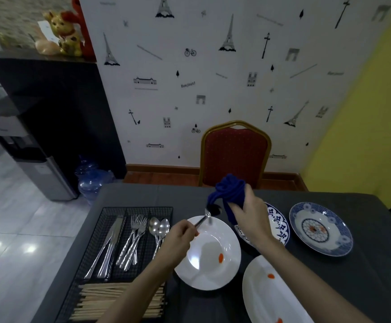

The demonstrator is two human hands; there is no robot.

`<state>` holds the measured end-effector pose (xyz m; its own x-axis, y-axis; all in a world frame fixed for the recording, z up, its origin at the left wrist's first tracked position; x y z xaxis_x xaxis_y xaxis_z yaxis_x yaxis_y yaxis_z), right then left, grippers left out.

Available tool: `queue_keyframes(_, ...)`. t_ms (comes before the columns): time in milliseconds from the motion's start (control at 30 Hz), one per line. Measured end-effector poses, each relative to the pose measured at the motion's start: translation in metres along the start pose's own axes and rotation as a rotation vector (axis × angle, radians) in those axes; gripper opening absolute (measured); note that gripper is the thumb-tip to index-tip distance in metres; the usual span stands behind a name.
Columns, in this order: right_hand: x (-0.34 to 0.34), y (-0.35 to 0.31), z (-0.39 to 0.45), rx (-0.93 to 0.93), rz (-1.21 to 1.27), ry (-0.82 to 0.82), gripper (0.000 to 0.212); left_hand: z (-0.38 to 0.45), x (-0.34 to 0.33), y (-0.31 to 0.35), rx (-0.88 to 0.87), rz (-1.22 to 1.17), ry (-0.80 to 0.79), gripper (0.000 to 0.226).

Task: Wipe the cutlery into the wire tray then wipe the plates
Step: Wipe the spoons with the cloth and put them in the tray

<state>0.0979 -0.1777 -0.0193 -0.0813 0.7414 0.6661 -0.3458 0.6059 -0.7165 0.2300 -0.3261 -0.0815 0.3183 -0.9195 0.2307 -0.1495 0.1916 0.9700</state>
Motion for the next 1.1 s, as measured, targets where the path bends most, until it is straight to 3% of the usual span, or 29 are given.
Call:
queue_keyframes(133,-0.019,-0.023,-0.029,0.310,-0.127,-0.081,0.035,0.003,-0.005,0.020,-0.069,-0.114,0.002,0.022)
queue_keyframes(267,-0.010,-0.018,-0.010,0.255,-0.160,0.007,0.031,0.007,-0.006,0.025,-0.100,-0.112,0.003,0.022)
queue_keyframes(400,-0.026,-0.034,-0.021,0.436,-0.199,-0.051,0.029,0.016,-0.009,0.022,-0.054,-0.150,0.006,0.021)
queue_keyframes(533,-0.022,-0.034,-0.010,0.360,-0.159,-0.032,0.029,0.015,-0.009,0.020,-0.049,-0.142,0.016,0.023)
queue_keyframes(633,-0.028,-0.036,-0.012,0.535,-0.265,-0.125,0.030,0.017,-0.008,0.021,-0.034,-0.183,0.039,0.023)
queue_keyframes(767,-0.017,-0.031,0.000,0.431,-0.244,-0.073,0.034,0.015,-0.009,0.023,-0.036,-0.201,0.049,0.020)
queue_keyframes(867,-0.026,-0.037,-0.015,0.531,-0.251,-0.113,0.034,0.018,-0.007,0.025,-0.047,-0.196,0.037,0.019)
queue_keyframes(1000,-0.017,-0.020,0.002,0.323,-0.236,-0.056,0.035,0.014,-0.008,0.024,-0.073,-0.127,0.009,0.021)
queue_keyframes(1100,-0.022,-0.033,-0.010,0.423,-0.237,-0.090,0.033,0.015,-0.007,0.029,-0.077,-0.151,0.017,0.019)
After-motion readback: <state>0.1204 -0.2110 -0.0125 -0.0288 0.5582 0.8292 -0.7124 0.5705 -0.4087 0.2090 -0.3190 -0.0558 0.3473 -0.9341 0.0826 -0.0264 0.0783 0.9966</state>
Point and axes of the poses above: each hand's wrist, its own z-axis towards the middle knuckle, its own x-axis out of the back of the hand, y = z × x, the point moved 6 cm from there along z, towards the middle knuckle, and after that the axes turned 11 degrees about -x, right-handed, at the moved point
